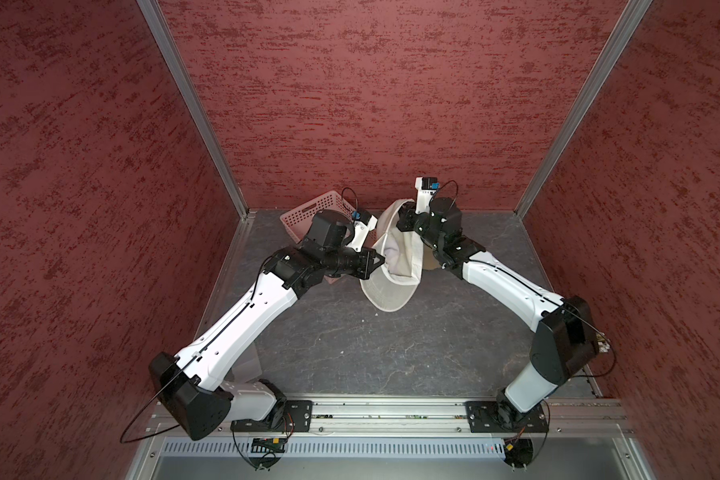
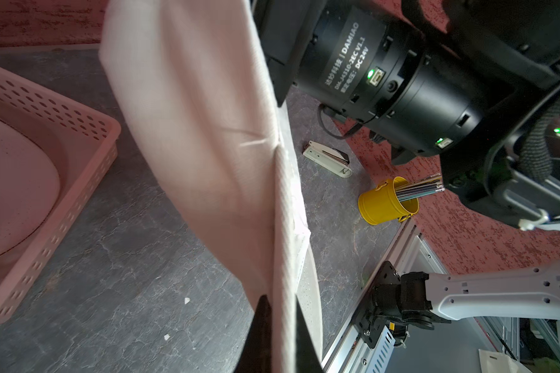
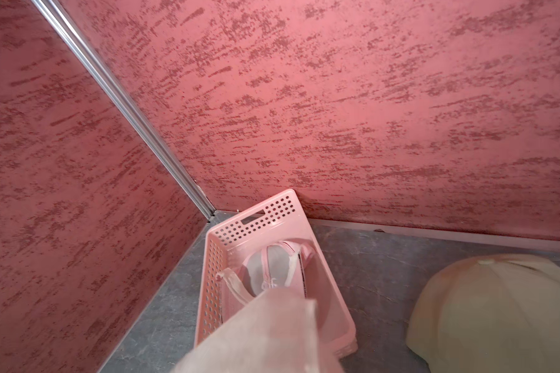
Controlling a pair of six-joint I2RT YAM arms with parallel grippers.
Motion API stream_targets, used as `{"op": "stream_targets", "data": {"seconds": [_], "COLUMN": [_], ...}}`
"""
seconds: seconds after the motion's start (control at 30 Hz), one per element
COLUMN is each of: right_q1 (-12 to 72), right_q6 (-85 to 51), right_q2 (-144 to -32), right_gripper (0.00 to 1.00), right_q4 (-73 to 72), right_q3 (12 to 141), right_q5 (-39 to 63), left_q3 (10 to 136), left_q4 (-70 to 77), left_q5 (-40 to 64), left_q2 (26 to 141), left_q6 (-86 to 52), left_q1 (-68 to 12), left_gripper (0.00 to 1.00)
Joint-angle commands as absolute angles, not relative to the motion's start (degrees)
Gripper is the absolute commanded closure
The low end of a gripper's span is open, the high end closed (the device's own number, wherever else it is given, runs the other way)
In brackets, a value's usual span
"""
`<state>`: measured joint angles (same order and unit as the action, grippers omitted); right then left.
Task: Turn the baseball cap inside out
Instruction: Turn over the baseball cap.
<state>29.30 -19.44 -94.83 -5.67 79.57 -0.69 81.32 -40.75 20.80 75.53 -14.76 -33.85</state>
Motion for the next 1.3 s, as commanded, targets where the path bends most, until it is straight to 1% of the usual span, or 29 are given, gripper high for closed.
{"op": "stream_targets", "data": {"seconds": [0.0, 0.07, 0.2, 0.27, 0.33, 0.37, 0.4, 0.47, 0.53, 0.57, 0.67, 0.83, 0.97, 1.07, 1.17, 1.27], "right_q1": [28.9, 29.8, 30.9, 31.3, 32.1, 32.5, 33.0, 34.3, 35.3, 35.9, 36.9, 37.0, 36.9, 36.9, 37.0, 37.4], "right_q6": [-12.6, -9.4, -7.0, -6.7, -6.2, -5.5, -5.1, -3.6, -3.1, -2.0, -0.1, 2.5, 6.5, 10.7, 14.8, 15.2], "right_q2": [-90.1, -88.7, -84.8, -83.7, -80.8, -80.0, -79.3, -77.2, -75.6, -74.8, -74.1, -77.4, -81.4, -84.9, -87.6, -88.4], "right_gripper": [0.87, 0.76, 0.58, 0.51, 0.49, 0.5, 0.55, 0.71, 0.82, 0.85, 0.92, 0.94, 0.93, 0.93, 0.93, 0.93], "right_q4": [4.5, 10.0, 11.7, 11.1, 11.5, 11.9, 12.1, 11.0, 8.3, 6.9, 3.1, 0.1, -1.4, 0.2, 2.6, -1.1], "right_q3": [83.0, 83.2, 78.8, 76.7, 75.4, 74.8, 74.2, 71.6, 68.4, 66.6, 62.4, 61.1, 62.4, 64.1, 64.8, 63.0], "right_q5": [-4.9, -2.5, 5.3, 9.7, 12.6, 14.2, 15.2, 18.6, 20.9, 22.7, 22.9, 20.0, 20.8, 25.8, 33.4, 40.1], "left_q3": [82.6, 84.6, 85.8, 86.7, 87.6, 87.9, 88.0, 87.8, 87.8, 87.7, 88.1, 89.3, 90.5, 90.4, 90.3, 90.2], "left_q4": [-44.8, -46.4, -44.4, -44.5, -45.4, -45.8, -45.9, -45.8, -45.9, -45.8, -45.7, -46.4, -48.6, -48.6, -47.0, -45.3], "left_q5": [19.5, 18.0, 22.9, 24.3, 24.8, 25.3, 26.0, 28.1, 30.4, 31.9, 36.3, 41.1, 40.9, 41.3, 42.4, 44.6], "left_q2": [74.0, 75.2, 77.0, 78.2, 79.3, 79.8, 80.0, 80.2, 80.4, 80.6, 81.5, 82.4, 82.4, 82.1, 81.6, 82.2], "left_q6": [-14.5, -13.5, -14.6, -15.2, -15.3, -15.2, -15.2, -15.4, -15.9, -16.3, -16.9, -16.6, -15.4, -15.6, -16.4, -17.5], "left_q1": [-30.9, -30.1, -28.6, -28.2, -27.9, -27.7, -27.5, -26.9, -26.1, -25.6, -24.4, -25.4, -27.3, -27.6, -27.0, -26.6], "left_gripper": [1.0, 1.0, 1.0, 1.0, 1.0, 1.0, 1.0, 1.0, 1.0, 1.0, 1.0, 1.0, 1.0, 1.0, 1.0, 1.0]}}
